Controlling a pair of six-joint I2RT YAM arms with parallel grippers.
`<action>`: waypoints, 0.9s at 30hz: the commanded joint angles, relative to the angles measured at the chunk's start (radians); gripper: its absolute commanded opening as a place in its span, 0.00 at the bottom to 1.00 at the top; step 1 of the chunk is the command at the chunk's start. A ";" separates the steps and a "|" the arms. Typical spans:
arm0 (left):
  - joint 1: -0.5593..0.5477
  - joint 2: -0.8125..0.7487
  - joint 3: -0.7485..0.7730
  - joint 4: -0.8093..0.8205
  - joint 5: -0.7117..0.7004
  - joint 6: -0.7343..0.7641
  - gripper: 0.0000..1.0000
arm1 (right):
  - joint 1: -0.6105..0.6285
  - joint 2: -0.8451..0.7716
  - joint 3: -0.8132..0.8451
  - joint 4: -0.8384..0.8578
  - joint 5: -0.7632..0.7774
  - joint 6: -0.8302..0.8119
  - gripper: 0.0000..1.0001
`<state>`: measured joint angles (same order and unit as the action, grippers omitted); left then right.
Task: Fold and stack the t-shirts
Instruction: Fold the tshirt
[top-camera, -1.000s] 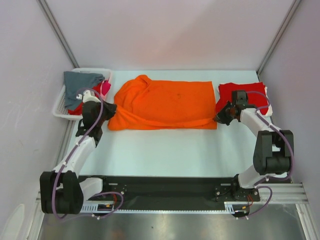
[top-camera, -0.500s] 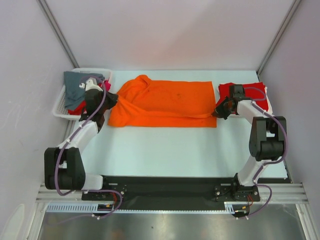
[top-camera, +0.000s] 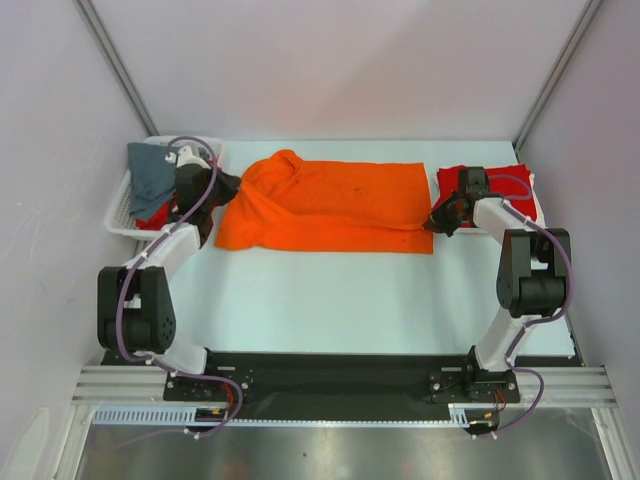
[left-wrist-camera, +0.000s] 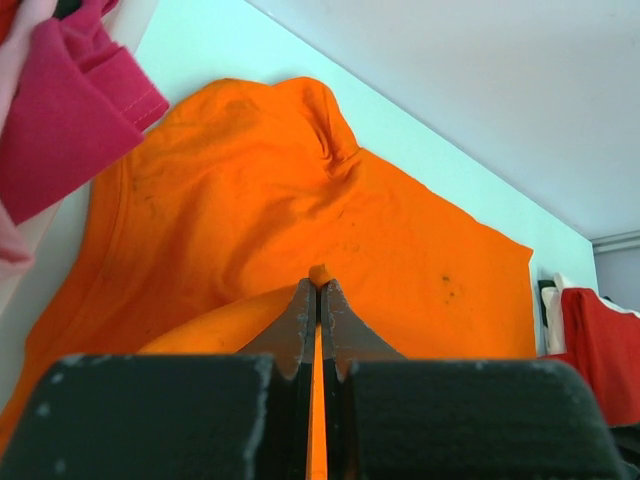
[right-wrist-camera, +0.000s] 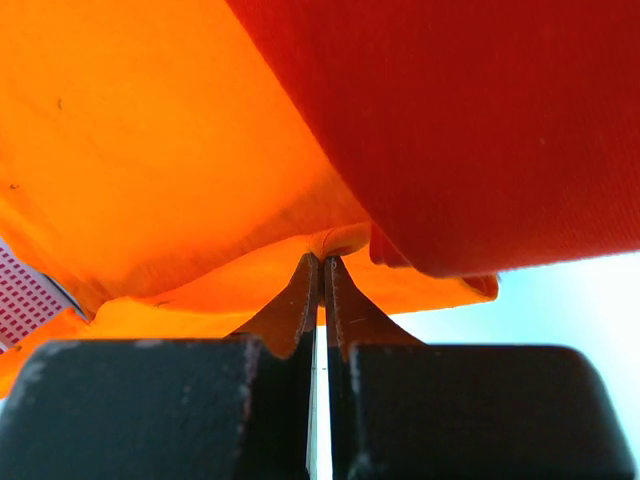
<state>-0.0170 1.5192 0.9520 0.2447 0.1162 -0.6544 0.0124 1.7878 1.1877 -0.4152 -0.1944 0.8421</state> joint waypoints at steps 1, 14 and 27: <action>0.003 0.030 0.063 0.062 0.028 0.019 0.00 | -0.005 0.013 0.041 0.024 0.016 0.028 0.00; -0.008 0.208 0.201 0.070 0.069 0.048 0.01 | -0.005 0.028 0.049 0.043 0.056 0.057 0.00; -0.031 0.315 0.324 0.039 0.062 0.058 0.01 | 0.001 0.048 0.079 0.036 0.116 0.058 0.00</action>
<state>-0.0357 1.8221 1.2175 0.2665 0.1684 -0.6201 0.0128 1.8252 1.2232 -0.3878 -0.1249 0.8902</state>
